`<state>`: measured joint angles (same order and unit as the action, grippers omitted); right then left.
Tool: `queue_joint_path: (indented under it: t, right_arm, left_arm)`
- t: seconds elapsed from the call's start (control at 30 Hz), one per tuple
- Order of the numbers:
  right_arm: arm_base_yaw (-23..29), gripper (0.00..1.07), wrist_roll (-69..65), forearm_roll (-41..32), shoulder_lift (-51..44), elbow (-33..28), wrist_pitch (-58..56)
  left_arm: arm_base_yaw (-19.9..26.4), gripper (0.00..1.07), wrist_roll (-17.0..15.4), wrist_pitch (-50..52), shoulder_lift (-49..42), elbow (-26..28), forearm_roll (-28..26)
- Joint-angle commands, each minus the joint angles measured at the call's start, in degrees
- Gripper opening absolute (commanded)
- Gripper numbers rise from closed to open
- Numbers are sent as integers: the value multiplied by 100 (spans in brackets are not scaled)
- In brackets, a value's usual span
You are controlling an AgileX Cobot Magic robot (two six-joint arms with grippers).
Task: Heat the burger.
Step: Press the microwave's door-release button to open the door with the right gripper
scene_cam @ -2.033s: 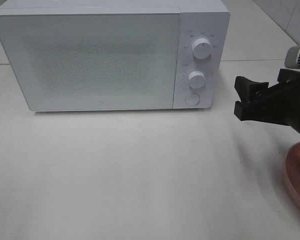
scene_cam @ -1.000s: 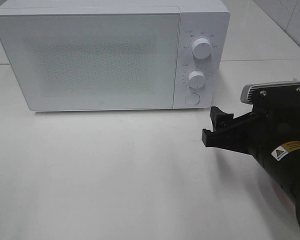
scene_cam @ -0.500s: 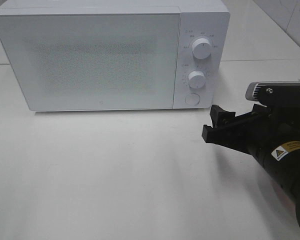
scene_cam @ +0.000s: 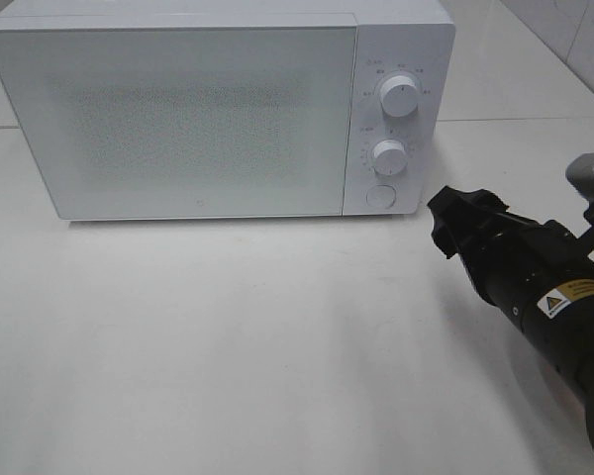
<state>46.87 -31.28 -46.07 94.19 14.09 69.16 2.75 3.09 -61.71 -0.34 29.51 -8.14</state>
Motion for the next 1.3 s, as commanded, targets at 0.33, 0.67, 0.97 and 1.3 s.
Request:
queue_joint_path:
  t: [0.33,0.67,0.97,1.3]
  right_arm:
    - [17,21,-3598,-6,-6,40,46]
    - [17,0,-4263,-315,-6,57,-418]
    - [-23,0,-4332,-332,338,498,-900]
    - [-23,0,-4418,-332,951,1049,-905]
  left_arm:
    - [11,98,0,57,-138,0,-23]
    - [11,98,0,57,-138,0,-23]
    - [11,98,0,57,-138,0,-23]
    - [11,98,0,57,-138,0,-23]
